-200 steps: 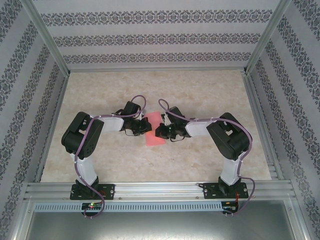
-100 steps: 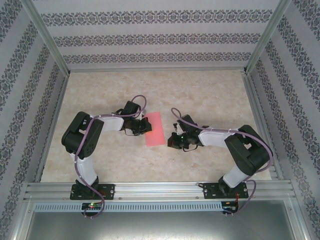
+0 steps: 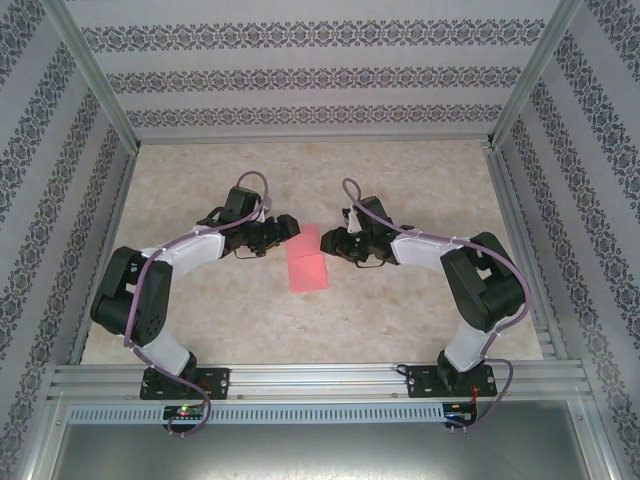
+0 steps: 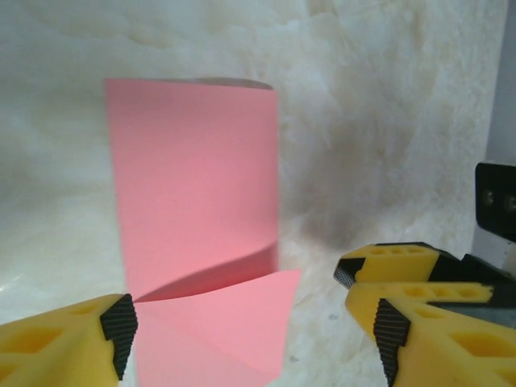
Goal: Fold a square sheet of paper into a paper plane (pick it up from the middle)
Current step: Turn over the paper at the center of the table.
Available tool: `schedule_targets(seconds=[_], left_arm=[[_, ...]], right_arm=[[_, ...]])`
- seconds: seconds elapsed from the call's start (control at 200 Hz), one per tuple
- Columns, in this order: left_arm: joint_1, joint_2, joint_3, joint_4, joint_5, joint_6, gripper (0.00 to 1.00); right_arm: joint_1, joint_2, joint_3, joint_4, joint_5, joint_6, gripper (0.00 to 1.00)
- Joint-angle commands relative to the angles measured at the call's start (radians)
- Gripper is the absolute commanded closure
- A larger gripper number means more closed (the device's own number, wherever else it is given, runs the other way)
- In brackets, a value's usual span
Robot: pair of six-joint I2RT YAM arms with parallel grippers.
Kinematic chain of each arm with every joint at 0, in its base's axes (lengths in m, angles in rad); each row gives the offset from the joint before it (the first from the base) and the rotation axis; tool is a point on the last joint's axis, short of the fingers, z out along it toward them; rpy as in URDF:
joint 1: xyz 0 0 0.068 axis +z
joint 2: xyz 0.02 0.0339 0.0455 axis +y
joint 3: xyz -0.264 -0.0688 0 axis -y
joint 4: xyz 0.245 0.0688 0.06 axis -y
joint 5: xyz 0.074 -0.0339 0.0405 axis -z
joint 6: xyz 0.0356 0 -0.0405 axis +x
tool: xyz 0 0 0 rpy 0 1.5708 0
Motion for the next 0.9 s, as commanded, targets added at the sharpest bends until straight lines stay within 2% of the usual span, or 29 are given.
schedule_targets(seconds=[0.0, 0.165, 0.525, 0.62, 0.819, 0.894], left_arm=[[0.009, -0.027, -0.05, -0.035, -0.054, -0.011, 0.11], [0.009, -0.031, -0.075, -0.011, -0.016, -0.022, 0.0], [0.01, -0.008, -0.1, 0.037, 0.09, -0.046, 0.0], [0.007, 0.003, -0.114, 0.086, 0.145, -0.053, 0.01], [0.007, 0.003, -0.14, 0.155, 0.214, -0.081, 0.05], [0.004, 0.006, -0.153, 0.184, 0.237, -0.097, 0.08]], right_arm=[[-0.012, 0.047, 0.03, 0.047, -0.079, -0.065, 0.58], [-0.012, 0.087, 0.048, 0.052, -0.131, -0.136, 0.58], [-0.011, 0.154, 0.079, 0.041, -0.239, -0.25, 0.64], [-0.009, 0.15, 0.079, 0.04, -0.241, -0.284, 0.7], [-0.017, 0.142, 0.071, 0.045, -0.215, -0.302, 0.94], [-0.028, 0.137, 0.053, 0.084, -0.211, -0.275, 0.97]])
